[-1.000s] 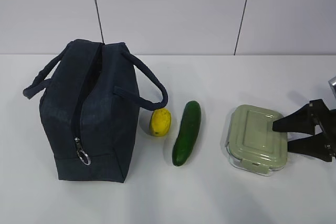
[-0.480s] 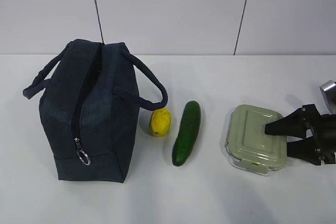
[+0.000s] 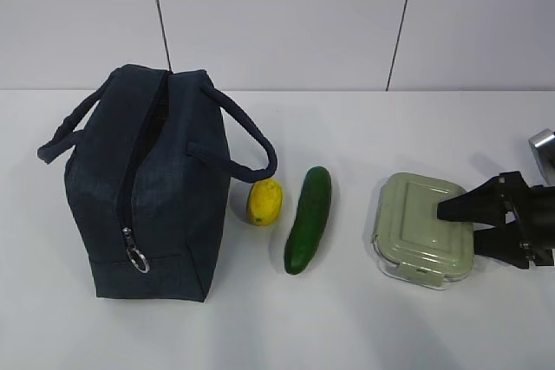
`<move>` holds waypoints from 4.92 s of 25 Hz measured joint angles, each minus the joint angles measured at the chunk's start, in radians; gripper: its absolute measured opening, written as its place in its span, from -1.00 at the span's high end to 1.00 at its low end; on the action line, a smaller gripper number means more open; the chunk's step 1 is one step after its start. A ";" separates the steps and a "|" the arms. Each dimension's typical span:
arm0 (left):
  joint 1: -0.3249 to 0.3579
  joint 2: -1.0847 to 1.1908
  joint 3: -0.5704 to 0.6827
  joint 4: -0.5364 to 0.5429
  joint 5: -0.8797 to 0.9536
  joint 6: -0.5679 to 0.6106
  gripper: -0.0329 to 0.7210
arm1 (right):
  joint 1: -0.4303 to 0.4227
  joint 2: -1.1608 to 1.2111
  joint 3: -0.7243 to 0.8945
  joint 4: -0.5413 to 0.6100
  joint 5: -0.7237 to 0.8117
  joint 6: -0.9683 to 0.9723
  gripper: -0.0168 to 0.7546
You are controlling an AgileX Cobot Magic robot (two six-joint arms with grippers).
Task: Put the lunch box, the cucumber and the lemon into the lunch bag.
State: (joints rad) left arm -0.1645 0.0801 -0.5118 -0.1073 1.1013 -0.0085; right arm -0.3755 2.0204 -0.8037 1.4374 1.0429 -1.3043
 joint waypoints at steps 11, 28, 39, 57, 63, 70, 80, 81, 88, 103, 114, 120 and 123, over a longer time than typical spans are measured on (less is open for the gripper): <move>0.000 0.000 0.000 0.000 0.000 0.000 0.27 | 0.000 0.002 0.000 0.000 -0.003 -0.014 -0.47; 0.000 0.000 0.000 0.000 0.000 0.000 0.27 | 0.000 0.030 0.000 -0.013 -0.015 0.011 -0.57; 0.000 0.000 0.000 0.000 0.000 0.000 0.27 | 0.000 0.065 -0.030 0.003 0.062 -0.034 -0.57; 0.000 0.000 0.000 0.000 0.000 0.000 0.27 | 0.000 0.082 -0.032 0.002 0.067 -0.064 -0.54; 0.000 0.000 0.000 0.000 0.000 0.000 0.27 | 0.000 0.082 -0.032 0.003 0.067 -0.075 -0.34; 0.000 0.000 0.000 0.000 0.000 0.000 0.27 | 0.000 0.082 -0.032 0.003 0.067 -0.079 -0.26; 0.000 0.000 0.000 0.000 0.000 0.000 0.27 | 0.000 0.084 -0.032 0.005 0.074 -0.082 -0.07; 0.000 0.000 0.000 0.000 0.000 0.000 0.27 | 0.000 0.084 -0.032 0.005 0.074 -0.082 -0.07; 0.000 0.000 0.000 0.000 0.000 0.000 0.27 | 0.000 0.084 -0.032 0.005 0.078 -0.082 -0.07; 0.000 0.000 0.000 0.000 0.000 0.000 0.27 | 0.000 0.084 -0.032 0.011 0.081 -0.107 -0.07; 0.000 0.000 0.000 0.000 0.000 0.000 0.27 | 0.000 0.084 -0.032 0.007 0.083 -0.118 -0.06; 0.000 0.000 0.000 0.000 0.000 0.000 0.27 | 0.000 0.084 -0.032 0.005 0.085 -0.118 -0.01; 0.000 0.000 0.000 0.000 0.000 0.000 0.27 | 0.000 0.084 -0.032 0.005 0.085 -0.120 0.00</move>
State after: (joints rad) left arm -0.1645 0.0801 -0.5118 -0.1073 1.1013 -0.0085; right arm -0.3755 2.1039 -0.8359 1.4423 1.1282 -1.4244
